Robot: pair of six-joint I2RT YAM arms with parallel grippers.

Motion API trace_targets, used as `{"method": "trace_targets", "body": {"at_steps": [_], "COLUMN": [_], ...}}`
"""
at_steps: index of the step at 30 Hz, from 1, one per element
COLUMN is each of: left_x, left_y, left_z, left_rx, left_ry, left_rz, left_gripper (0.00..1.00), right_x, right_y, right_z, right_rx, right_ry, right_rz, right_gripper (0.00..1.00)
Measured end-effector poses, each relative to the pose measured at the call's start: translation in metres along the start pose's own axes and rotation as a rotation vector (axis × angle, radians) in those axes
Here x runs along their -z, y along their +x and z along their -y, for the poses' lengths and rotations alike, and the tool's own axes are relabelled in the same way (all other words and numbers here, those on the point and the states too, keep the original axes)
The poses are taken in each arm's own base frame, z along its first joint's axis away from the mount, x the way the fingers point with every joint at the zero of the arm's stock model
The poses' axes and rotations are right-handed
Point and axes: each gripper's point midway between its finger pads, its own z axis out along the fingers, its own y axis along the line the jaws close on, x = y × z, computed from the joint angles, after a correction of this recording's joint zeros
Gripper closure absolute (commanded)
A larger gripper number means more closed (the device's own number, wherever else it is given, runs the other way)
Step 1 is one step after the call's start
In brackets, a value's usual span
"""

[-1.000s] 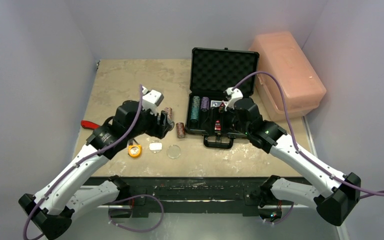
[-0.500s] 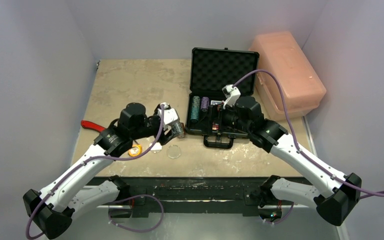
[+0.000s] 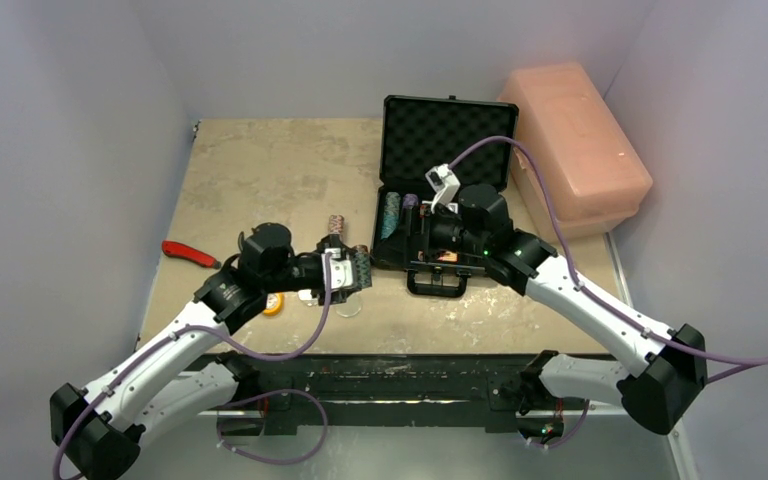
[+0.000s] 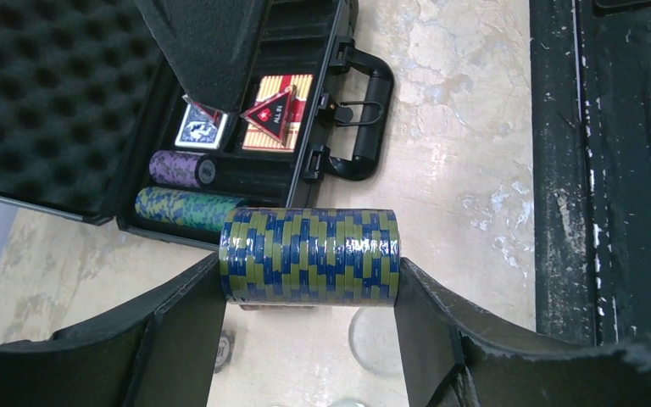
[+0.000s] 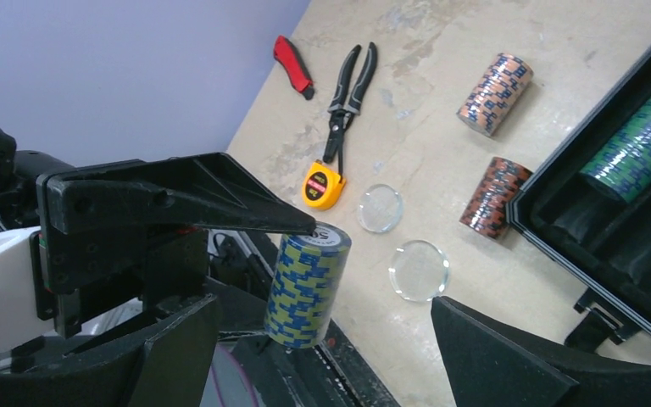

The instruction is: Pack up texas hold em set

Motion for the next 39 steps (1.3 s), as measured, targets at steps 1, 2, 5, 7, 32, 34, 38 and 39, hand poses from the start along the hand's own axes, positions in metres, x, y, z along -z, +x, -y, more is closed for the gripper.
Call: {"method": "trace_targets", "body": {"at_steps": [1, 2, 5, 7, 32, 34, 38, 39], "left_x": [0.000, 0.000, 0.002, 0.003, 0.007, 0.007, 0.007, 0.007], "left_y": [-0.001, -0.002, -0.007, -0.009, -0.021, -0.021, -0.022, -0.022], "left_z": [-0.001, -0.002, -0.003, -0.004, -0.002, -0.002, -0.003, -0.003], "left_rx": [-0.011, -0.018, -0.045, -0.056, -0.117, -0.118, -0.117, -0.116], "left_ry": [-0.003, -0.005, -0.010, -0.013, -0.034, -0.035, -0.036, -0.036], "left_rz": [0.005, 0.008, 0.025, 0.033, 0.112, 0.113, 0.113, 0.113], "left_gripper": [1.00, 1.00, 1.00, 1.00, 1.00, 1.00, 1.00, 1.00], "right_x": [-0.001, -0.002, -0.006, -0.010, -0.032, -0.032, -0.033, -0.033], "right_y": [0.001, 0.000, 0.002, 0.004, 0.022, 0.022, 0.023, 0.023], "right_z": [-0.002, -0.005, -0.014, -0.018, -0.028, -0.030, -0.033, -0.034], "right_rx": [-0.004, -0.003, 0.000, 0.003, -0.038, -0.039, -0.044, -0.043], "right_ry": [-0.011, -0.023, -0.059, -0.073, -0.091, -0.098, -0.104, -0.105], "right_rz": [-0.003, -0.003, -0.005, -0.009, -0.010, -0.005, -0.003, -0.001], "right_gripper": [0.01, 0.01, 0.02, 0.02, 0.21, 0.23, 0.24, 0.24]}}
